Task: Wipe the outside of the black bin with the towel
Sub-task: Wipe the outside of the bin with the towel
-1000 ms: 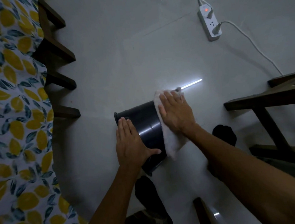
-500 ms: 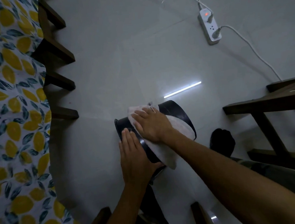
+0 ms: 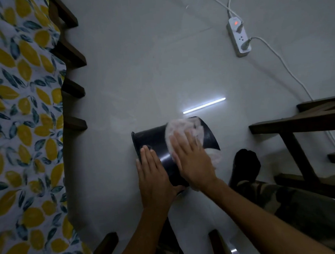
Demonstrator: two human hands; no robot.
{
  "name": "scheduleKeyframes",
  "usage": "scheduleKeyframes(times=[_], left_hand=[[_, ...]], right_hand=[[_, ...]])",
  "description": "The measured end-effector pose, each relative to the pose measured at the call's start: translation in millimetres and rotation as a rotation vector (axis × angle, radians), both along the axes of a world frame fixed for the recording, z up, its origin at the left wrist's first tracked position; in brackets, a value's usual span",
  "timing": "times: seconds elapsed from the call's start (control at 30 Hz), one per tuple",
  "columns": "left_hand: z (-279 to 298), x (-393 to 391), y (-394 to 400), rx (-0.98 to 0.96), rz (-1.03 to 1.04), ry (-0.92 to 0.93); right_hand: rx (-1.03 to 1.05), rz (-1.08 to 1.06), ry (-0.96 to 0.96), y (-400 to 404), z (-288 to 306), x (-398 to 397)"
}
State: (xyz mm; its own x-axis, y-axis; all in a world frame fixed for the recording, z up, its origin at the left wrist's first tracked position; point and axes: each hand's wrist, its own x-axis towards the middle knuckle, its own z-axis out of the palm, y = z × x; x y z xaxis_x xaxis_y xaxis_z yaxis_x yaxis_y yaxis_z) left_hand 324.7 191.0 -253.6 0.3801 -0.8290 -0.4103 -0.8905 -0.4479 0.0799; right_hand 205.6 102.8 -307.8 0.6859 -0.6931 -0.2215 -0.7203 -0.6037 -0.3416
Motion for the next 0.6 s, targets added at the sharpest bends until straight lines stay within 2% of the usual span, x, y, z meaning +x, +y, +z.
scheduleKeyframes(times=[0.1,0.2,0.33,0.47,0.6], left_hand=[[-3,-2,2,0.0,-0.026,-0.018],[-5,3,1,-0.008,-0.08,-0.02],[-6,14,-9,-0.016,-0.063,0.005],[-2,26,-16,0.005,-0.073,-0.01],[1,29,-21,0.021,-0.088,-0.052]], right_hand=[[0.029,0.117,-0.093,5,1,15],[0.028,0.118,-0.078,-32,4,37],[0.054,-0.052,-0.036,-68,1,47],[0.039,-0.26,-0.036,-92,-7,21],[0.09,-0.398,-0.058,-84,-2,-4]])
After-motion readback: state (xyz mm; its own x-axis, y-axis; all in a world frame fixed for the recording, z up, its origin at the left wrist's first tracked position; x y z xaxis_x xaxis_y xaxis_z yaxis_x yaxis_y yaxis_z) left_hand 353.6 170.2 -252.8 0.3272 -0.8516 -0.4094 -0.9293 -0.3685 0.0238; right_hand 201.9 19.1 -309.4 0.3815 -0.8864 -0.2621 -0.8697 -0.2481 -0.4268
